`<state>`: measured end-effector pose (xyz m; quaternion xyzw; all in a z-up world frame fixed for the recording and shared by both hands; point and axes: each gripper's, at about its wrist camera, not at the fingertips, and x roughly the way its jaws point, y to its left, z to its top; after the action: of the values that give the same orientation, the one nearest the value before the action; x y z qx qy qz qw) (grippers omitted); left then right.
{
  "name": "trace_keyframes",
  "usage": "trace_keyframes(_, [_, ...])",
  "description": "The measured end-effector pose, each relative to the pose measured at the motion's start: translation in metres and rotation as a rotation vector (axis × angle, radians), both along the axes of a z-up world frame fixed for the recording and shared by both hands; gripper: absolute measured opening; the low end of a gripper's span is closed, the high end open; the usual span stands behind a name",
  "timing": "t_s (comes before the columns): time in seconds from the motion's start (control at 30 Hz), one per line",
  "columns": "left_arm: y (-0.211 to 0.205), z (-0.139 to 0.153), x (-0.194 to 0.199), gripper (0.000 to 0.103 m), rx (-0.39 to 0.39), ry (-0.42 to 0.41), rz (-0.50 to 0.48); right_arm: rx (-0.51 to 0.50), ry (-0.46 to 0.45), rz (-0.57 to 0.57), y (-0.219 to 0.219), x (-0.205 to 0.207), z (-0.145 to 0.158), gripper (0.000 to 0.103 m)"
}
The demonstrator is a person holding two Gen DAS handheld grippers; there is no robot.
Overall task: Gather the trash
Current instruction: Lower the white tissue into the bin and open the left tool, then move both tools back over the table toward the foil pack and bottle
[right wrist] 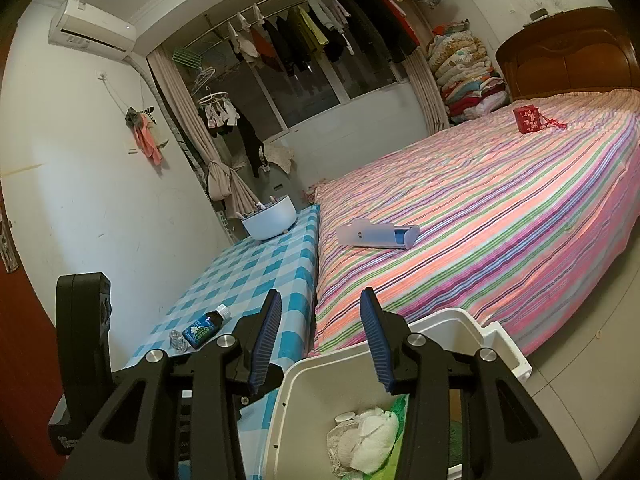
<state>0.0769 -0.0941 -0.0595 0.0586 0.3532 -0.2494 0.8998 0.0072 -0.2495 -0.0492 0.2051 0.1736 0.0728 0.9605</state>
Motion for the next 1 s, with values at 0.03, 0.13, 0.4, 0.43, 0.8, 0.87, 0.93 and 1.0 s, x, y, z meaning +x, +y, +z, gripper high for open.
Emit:
trace_keyframes(0.03, [0.002,0.001,0.001,0.079,-0.001,0.0,0.006,0.002,0.001,0.0,0.001,0.0,-0.001,0.041])
trace_keyframes(0.13, [0.01,0.003,0.005,0.08,-0.008,0.0,0.028,0.007,0.006,0.002,0.002,0.003,-0.001,0.041])
trace_keyframes(0.4, [0.05,0.015,0.022,0.08,-0.032,-0.001,0.13,0.007,0.026,0.032,0.016,0.019,-0.004,0.047])
trace_keyframes(0.43, [0.055,0.016,0.023,0.08,-0.032,-0.001,0.14,0.003,0.026,0.034,0.02,0.021,-0.004,0.051])
trace_keyframes(0.8, [0.126,0.02,0.039,0.086,-0.017,-0.005,0.321,0.002,0.069,0.125,0.065,0.057,-0.007,0.08])
trace_keyframes(0.87, [0.144,0.025,0.041,0.088,-0.026,-0.02,0.377,0.003,0.085,0.145,0.074,0.064,-0.008,0.085])
trace_keyframes(0.93, [0.161,0.028,0.043,0.089,-0.035,-0.027,0.42,0.005,0.099,0.173,0.086,0.074,-0.008,0.086])
trace_keyframes(1.0, [0.179,0.032,0.044,0.089,-0.044,-0.033,0.467,-0.007,0.105,0.201,0.101,0.084,-0.006,0.086])
